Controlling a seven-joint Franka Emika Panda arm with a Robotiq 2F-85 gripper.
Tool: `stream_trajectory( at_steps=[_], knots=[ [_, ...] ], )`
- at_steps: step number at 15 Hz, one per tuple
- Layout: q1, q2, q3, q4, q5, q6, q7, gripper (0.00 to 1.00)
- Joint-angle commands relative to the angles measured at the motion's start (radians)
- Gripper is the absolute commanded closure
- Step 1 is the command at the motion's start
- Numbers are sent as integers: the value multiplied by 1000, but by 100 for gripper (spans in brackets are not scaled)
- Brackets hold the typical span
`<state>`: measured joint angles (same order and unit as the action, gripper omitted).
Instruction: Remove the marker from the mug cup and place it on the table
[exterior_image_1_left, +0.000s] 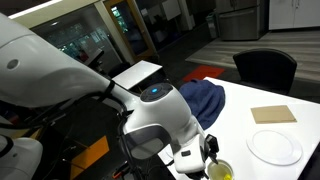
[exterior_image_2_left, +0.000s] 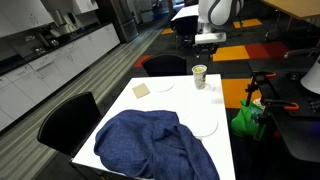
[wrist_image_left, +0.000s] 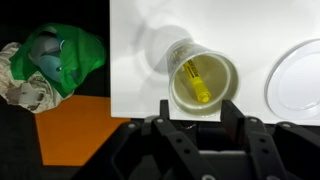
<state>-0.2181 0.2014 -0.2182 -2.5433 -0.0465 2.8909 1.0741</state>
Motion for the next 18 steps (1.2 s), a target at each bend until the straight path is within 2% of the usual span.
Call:
stream_trajectory(
  at_steps=[1, 5, 7, 8, 13, 18],
  knots=[
    [21, 37, -27, 39, 63, -23, -87, 44],
    [16, 70, -16, 67, 144, -27, -184, 44],
    [17, 88, -16, 85, 177, -32, -217, 48],
    [22, 101, -24, 95, 183, -30, -224, 51],
    [14, 151, -11, 137, 245, -25, -283, 53],
    [5, 186, 6, 167, 308, -22, -344, 61]
  ],
)
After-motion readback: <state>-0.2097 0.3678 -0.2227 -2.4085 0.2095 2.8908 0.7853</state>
